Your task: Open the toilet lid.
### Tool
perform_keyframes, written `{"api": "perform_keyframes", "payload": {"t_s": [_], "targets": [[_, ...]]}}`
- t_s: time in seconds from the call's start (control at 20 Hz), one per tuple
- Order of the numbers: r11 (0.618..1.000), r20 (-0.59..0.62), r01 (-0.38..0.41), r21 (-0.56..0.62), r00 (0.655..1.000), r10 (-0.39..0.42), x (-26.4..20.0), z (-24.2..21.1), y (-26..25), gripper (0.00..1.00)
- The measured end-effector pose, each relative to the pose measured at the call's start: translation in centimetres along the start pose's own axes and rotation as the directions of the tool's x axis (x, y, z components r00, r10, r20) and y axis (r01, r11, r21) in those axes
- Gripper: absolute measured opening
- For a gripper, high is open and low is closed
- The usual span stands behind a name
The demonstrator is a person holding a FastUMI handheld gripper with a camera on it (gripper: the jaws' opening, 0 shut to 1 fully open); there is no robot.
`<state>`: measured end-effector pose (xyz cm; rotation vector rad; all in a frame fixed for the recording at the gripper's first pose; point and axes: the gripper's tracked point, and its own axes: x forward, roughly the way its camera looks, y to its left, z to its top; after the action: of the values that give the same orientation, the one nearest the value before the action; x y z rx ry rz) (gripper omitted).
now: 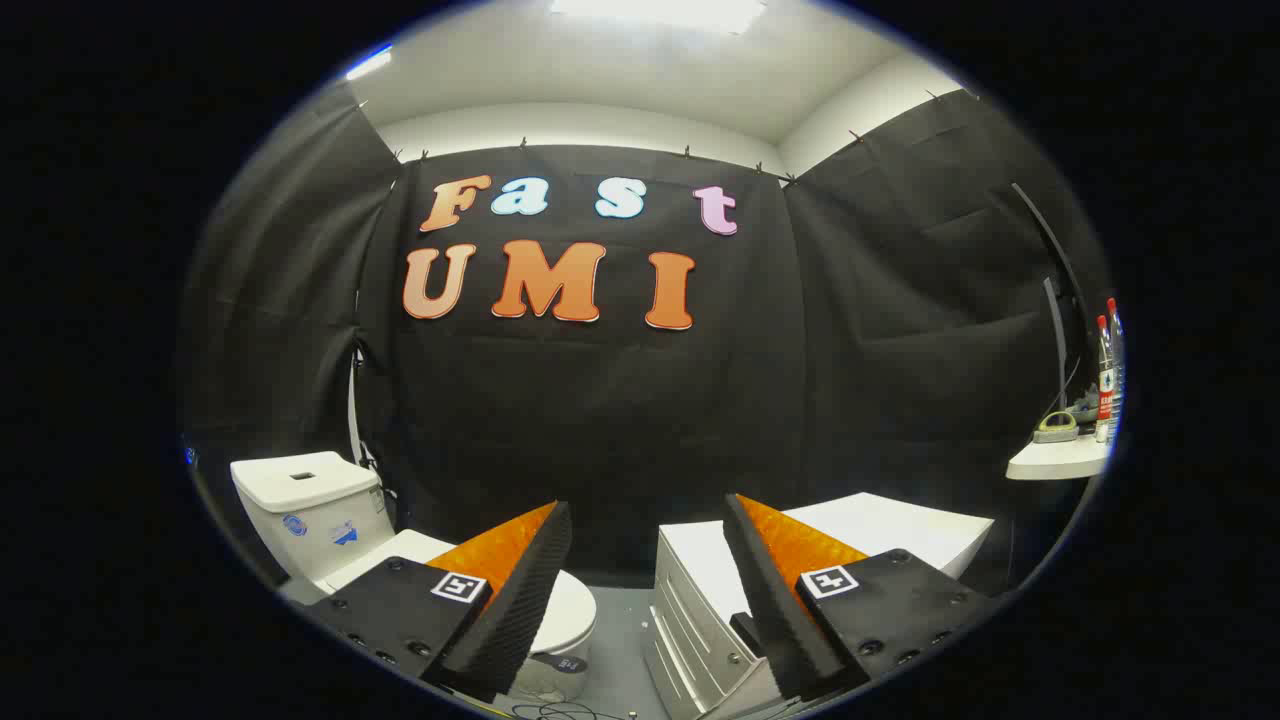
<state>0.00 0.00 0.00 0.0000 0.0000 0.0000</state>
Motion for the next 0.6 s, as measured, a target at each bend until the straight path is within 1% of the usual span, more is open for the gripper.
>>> {"api": "perform_keyframes", "payload": {"t_s": [0.6], "targets": [[1.0, -0.001, 0.002, -0.002, 1.0, -0.002, 0.08, 0.04, -0.12, 0.98]]}}
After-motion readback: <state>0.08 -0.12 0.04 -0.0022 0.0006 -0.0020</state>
